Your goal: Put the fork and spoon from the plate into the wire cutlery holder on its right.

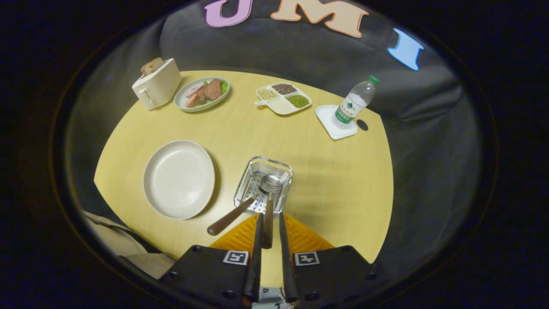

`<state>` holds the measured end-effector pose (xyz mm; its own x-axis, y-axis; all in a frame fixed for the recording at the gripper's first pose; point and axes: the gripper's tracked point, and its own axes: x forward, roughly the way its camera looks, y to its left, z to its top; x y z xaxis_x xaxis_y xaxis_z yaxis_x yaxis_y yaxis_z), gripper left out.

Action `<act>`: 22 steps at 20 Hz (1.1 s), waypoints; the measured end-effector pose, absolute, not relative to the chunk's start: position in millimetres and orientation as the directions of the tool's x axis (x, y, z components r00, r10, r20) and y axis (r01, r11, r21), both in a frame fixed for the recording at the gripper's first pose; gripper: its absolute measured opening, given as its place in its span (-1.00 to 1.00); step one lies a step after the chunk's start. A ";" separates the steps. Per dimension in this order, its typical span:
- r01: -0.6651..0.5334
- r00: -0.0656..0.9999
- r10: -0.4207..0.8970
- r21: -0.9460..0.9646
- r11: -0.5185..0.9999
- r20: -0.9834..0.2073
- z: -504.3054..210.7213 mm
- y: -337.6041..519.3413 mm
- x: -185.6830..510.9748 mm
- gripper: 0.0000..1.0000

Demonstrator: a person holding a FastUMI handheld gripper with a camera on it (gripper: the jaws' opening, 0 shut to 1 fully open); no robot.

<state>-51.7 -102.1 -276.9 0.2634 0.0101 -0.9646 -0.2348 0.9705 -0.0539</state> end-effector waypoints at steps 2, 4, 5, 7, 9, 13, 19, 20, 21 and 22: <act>-0.229 0.279 0.024 -0.042 0.973 -0.960 -276.2 -98.6 -53.3 0.07; -0.211 0.291 0.044 -0.019 0.977 -0.956 -273.9 -94.0 -58.4 0.52; -0.199 0.305 0.050 -0.013 0.980 -0.951 -270.9 -91.3 -56.4 0.74; -0.169 0.359 0.052 -0.010 0.985 -0.932 -264.2 -90.0 -53.0 0.97; -0.146 0.458 0.070 0.003 0.989 -0.886 -250.4 -84.6 -42.7 0.97; -0.089 0.640 0.066 0.011 0.996 -0.765 -217.1 -84.2 -30.6 0.97; -0.023 0.817 0.049 0.052 0.998 -0.574 -172.5 -86.0 -30.9 0.97; -0.018 0.837 0.047 0.058 0.998 -0.545 -165.3 -87.0 -29.4 0.97; -0.010 0.860 0.039 0.060 0.998 -0.509 -158.4 -86.8 -28.7 0.98; -0.005 0.876 0.034 0.060 0.998 -0.481 -151.1 -87.0 -28.5 0.98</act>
